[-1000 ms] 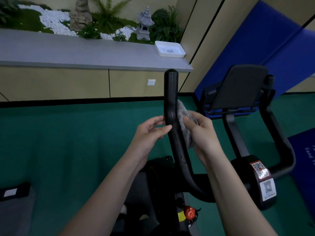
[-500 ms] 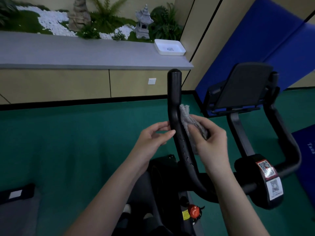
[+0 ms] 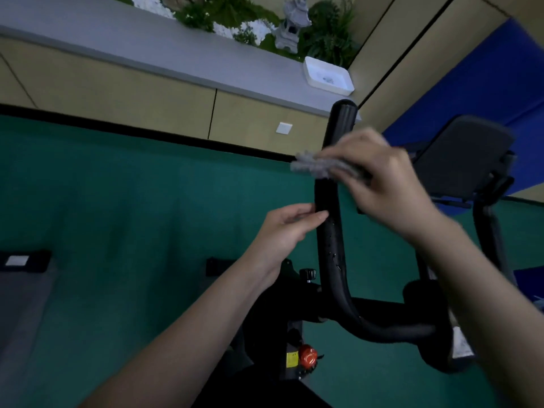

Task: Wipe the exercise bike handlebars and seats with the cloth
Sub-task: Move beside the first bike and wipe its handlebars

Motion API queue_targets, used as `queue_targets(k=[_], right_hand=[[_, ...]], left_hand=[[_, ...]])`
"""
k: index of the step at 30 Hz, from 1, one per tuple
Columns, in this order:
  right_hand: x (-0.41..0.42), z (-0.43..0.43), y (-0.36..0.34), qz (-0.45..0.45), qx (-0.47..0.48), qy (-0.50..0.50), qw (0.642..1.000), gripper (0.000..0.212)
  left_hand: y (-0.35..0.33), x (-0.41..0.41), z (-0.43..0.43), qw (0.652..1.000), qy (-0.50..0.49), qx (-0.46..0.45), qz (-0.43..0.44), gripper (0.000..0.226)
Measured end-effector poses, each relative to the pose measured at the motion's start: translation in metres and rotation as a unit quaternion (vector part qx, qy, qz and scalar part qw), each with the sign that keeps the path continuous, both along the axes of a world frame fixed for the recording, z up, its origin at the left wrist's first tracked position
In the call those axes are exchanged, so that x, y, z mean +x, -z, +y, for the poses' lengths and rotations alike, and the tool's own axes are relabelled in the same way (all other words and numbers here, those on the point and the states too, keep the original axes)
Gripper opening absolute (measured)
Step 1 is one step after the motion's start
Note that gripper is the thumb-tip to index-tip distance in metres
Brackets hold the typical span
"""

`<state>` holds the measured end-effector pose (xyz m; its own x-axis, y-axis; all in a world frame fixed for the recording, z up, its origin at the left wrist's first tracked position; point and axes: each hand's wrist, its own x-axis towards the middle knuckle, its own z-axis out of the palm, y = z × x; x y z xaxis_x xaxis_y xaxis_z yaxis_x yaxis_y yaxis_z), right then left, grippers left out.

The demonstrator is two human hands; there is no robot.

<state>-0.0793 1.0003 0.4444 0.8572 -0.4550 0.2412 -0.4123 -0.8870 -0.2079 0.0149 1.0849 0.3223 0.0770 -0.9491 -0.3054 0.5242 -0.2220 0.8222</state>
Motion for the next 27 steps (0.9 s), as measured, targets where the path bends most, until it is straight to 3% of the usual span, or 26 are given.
queue_targets(k=[3,6,11,16,20,25,27], right_hand=[[0.022,-0.022,-0.013,0.080,-0.040,-0.068,0.994,0.021],[0.035,-0.033,-0.005,0.229,-0.083,-0.149,0.959,0.022],[0.038,-0.024,0.000,0.330,-0.011,-0.191,0.925,0.023],[0.039,-0.033,-0.002,0.281,-0.063,-0.192,0.938,0.020],[0.026,-0.024,0.004,0.274,-0.026,-0.199,0.941,0.020],[0.012,-0.019,0.013,0.170,-0.043,-0.159,0.972,0.020],[-0.001,-0.010,0.019,0.112,-0.010,-0.135,0.984,0.021]], left_hand=[[0.001,-0.004,0.002,1.000,-0.012,0.004,0.018,0.031],[0.001,-0.010,0.003,0.999,-0.041,0.011,0.030,0.028],[0.000,-0.028,0.007,0.994,-0.091,0.006,0.058,0.029],[-0.002,-0.041,0.009,0.986,-0.136,-0.001,0.094,0.024],[-0.007,-0.045,0.008,0.983,-0.165,0.002,0.083,0.025],[-0.009,-0.046,0.007,0.983,-0.173,0.013,0.055,0.025],[-0.009,-0.044,0.009,0.985,-0.169,0.011,0.038,0.025]])
